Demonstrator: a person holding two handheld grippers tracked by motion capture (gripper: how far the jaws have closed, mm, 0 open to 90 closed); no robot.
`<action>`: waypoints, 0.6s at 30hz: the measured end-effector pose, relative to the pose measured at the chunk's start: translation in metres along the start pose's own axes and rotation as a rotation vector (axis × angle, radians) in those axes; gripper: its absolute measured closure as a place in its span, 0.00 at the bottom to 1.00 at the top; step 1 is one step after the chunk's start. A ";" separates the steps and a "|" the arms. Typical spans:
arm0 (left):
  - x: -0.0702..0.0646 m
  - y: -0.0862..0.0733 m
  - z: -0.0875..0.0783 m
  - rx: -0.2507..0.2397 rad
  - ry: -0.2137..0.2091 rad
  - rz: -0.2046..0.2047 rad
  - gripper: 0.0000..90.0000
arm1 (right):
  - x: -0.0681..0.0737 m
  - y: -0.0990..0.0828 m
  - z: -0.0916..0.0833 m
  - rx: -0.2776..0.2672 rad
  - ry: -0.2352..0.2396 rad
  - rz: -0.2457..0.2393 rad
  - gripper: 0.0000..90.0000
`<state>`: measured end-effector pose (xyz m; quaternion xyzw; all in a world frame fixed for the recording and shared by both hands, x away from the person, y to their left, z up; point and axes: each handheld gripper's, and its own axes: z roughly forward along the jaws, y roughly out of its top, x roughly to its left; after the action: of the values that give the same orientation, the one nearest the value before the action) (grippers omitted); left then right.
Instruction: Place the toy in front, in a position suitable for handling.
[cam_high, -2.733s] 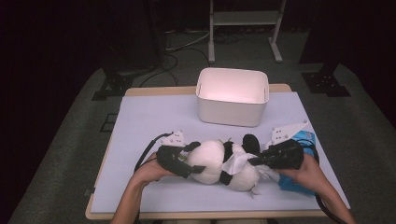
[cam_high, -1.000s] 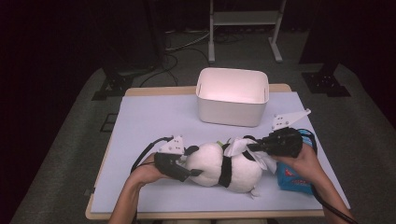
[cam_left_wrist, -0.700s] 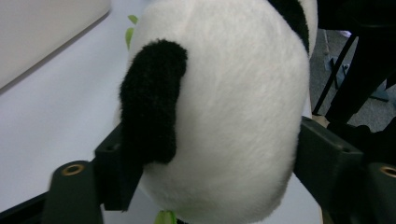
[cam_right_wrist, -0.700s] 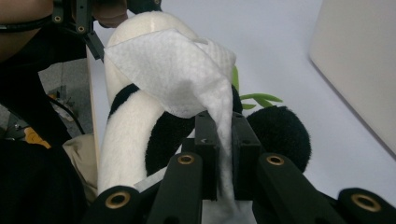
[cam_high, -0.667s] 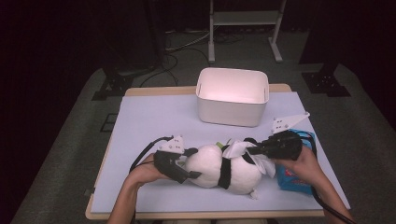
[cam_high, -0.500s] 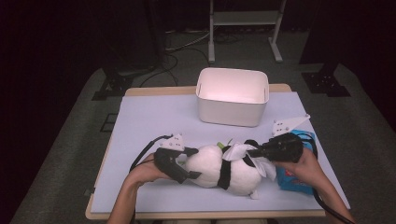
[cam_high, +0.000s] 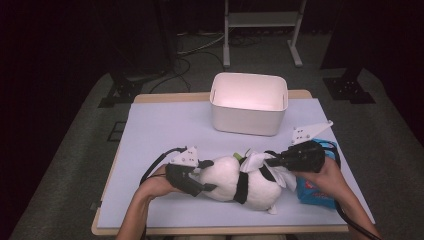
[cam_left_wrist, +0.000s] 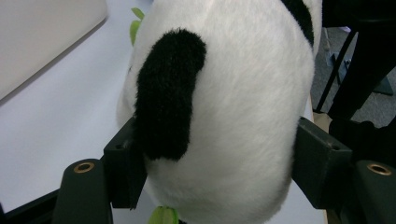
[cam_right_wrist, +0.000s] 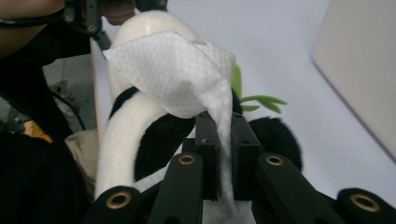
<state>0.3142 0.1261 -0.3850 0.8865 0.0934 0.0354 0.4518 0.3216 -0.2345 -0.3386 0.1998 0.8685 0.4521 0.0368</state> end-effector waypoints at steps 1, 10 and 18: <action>0.000 0.000 0.000 0.000 -0.001 0.006 0.33 | -0.001 0.001 0.000 -0.004 -0.002 0.004 0.93; 0.000 -0.001 0.000 -0.004 -0.001 -0.005 0.33 | -0.008 0.000 0.000 -0.021 -0.011 0.033 0.93; 0.001 -0.001 0.000 0.005 -0.003 -0.019 0.33 | -0.006 -0.014 -0.012 -0.051 -0.015 0.057 0.93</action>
<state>0.3149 0.1274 -0.3858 0.8869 0.1011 0.0294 0.4499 0.3197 -0.2535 -0.3431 0.2267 0.8505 0.4732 0.0353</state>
